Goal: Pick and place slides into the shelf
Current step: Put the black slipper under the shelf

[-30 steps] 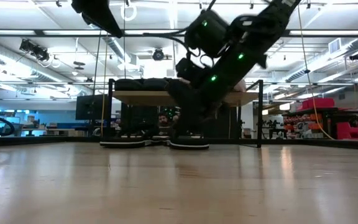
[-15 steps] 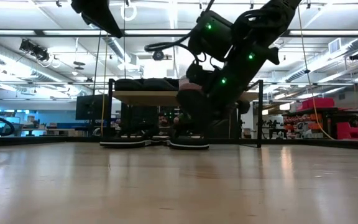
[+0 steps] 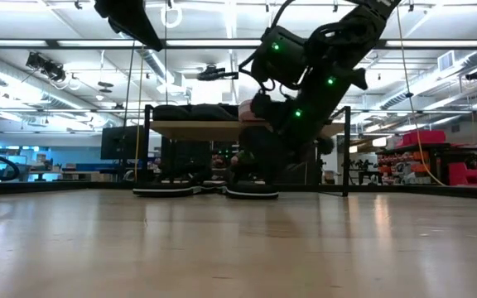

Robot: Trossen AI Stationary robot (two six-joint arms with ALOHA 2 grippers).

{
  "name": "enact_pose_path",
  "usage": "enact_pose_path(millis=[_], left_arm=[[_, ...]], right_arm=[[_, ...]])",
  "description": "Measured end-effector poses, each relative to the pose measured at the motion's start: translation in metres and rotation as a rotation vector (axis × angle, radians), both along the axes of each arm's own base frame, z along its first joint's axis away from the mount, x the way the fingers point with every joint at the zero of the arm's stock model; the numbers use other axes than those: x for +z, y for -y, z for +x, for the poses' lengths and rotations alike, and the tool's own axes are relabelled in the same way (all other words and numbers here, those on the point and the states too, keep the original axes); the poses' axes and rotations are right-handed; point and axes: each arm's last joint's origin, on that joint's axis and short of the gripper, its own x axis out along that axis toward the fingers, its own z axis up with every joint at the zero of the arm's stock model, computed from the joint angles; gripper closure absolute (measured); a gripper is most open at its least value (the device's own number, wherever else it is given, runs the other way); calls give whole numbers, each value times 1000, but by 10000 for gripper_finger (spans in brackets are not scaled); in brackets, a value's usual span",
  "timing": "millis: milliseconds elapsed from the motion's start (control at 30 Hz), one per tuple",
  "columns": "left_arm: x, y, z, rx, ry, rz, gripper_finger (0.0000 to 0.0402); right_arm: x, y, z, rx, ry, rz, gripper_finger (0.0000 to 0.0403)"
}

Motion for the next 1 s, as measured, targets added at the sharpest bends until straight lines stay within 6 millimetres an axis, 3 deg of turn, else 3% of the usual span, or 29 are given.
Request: enact_pose_path(millis=[133, 300, 600, 800, 1000], left_arm=[[0, 0, 0, 2, 1, -2, 397], [0, 0, 0, 5, 4, -5, 388], [0, 0, 0, 15, 10, -16, 380], [0, 0, 0, 13, 11, -13, 397], [1, 0, 2, 11, 27, -14, 384]], right_arm=[[2, 11, 8, 77, 78, 109, 403], [4, 19, 10, 89, 91, 86, 403], [3, 6, 11, 131, 82, 86, 403], [-7, 7, 16, 138, 108, 96, 403], [-12, 10, 27, 155, 186, 95, 403]])
